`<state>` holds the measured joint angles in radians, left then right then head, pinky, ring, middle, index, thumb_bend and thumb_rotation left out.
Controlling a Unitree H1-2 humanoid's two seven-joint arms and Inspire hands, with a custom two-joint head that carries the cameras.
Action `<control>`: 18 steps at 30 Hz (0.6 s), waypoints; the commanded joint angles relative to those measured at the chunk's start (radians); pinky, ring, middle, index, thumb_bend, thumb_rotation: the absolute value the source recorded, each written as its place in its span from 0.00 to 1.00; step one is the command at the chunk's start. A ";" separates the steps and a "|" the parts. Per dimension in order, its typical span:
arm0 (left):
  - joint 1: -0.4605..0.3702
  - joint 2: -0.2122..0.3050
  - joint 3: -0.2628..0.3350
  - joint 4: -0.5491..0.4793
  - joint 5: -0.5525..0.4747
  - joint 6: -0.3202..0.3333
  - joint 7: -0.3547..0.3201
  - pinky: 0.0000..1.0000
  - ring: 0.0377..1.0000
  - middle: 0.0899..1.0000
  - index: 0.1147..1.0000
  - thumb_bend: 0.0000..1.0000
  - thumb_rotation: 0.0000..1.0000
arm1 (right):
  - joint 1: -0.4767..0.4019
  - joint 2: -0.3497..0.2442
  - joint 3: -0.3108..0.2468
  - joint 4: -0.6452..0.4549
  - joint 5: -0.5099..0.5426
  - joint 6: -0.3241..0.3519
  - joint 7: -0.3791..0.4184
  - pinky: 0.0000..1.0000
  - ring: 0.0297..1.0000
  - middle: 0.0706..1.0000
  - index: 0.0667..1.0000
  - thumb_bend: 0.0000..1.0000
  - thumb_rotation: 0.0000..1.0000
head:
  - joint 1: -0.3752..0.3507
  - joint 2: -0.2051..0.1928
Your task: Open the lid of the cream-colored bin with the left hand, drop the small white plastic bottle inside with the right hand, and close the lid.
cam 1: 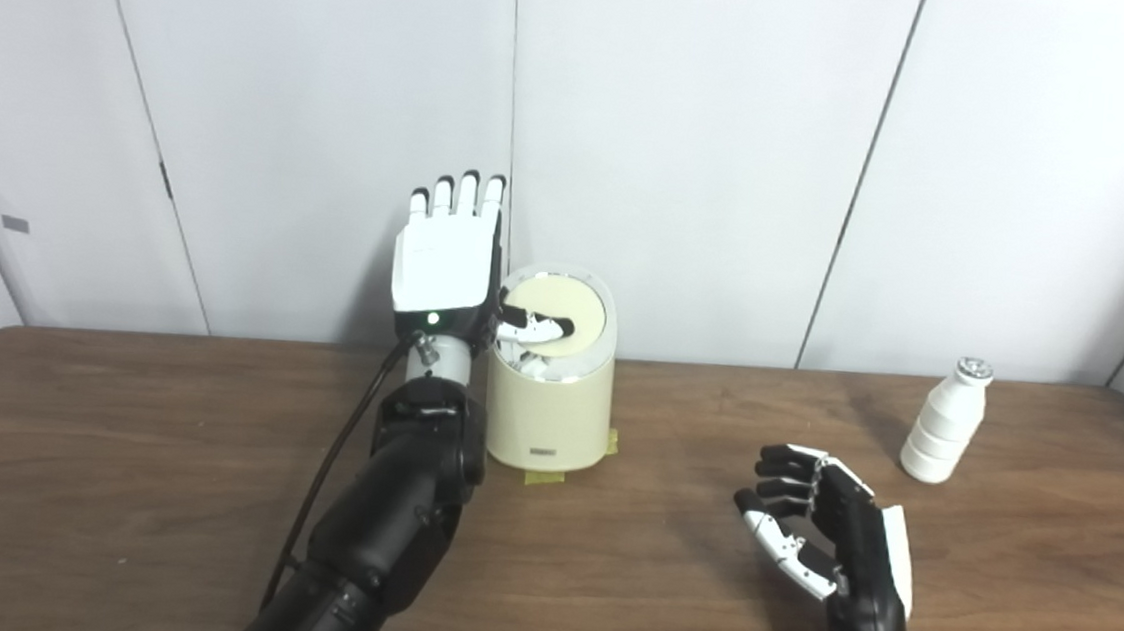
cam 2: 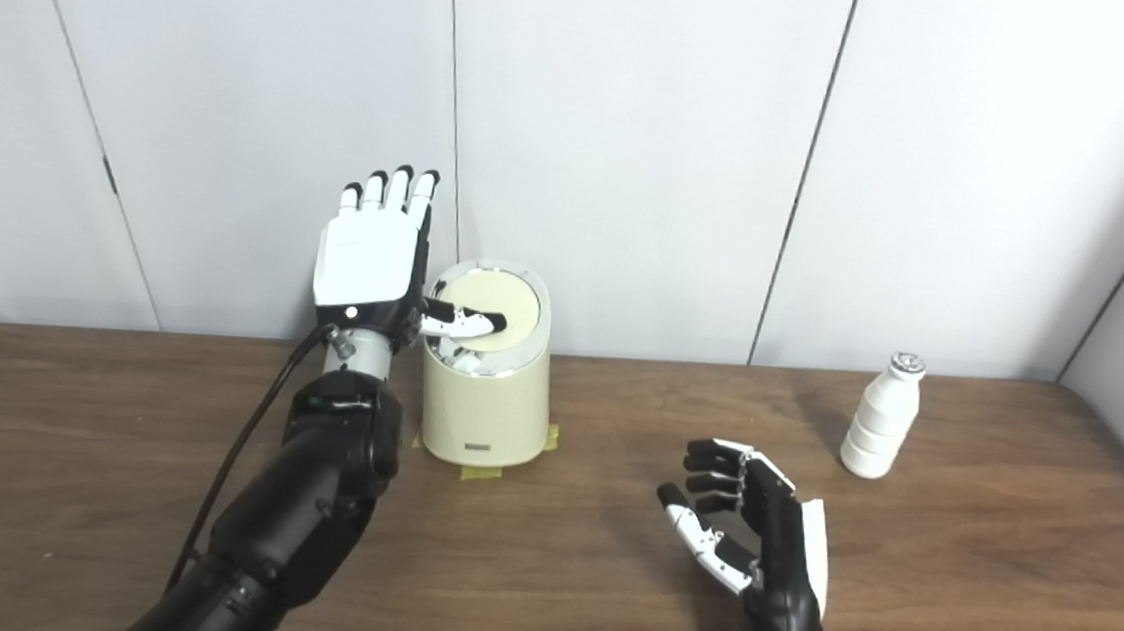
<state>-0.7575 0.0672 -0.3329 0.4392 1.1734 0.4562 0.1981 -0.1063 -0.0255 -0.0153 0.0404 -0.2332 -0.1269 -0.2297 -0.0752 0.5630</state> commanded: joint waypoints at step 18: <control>-0.021 -0.003 0.082 -0.037 0.010 0.013 -0.096 1.00 1.00 1.00 1.00 0.66 1.00 | -0.017 0.012 0.010 0.027 -0.031 -0.034 -0.023 0.48 0.56 0.58 0.57 0.28 0.18 | 0.002 -0.011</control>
<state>-0.7296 0.0604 -0.2699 0.4383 1.1768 0.4566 0.1015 -0.1110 -0.0229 -0.0145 0.0477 -0.2375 -0.1281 -0.2431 -0.0721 0.5507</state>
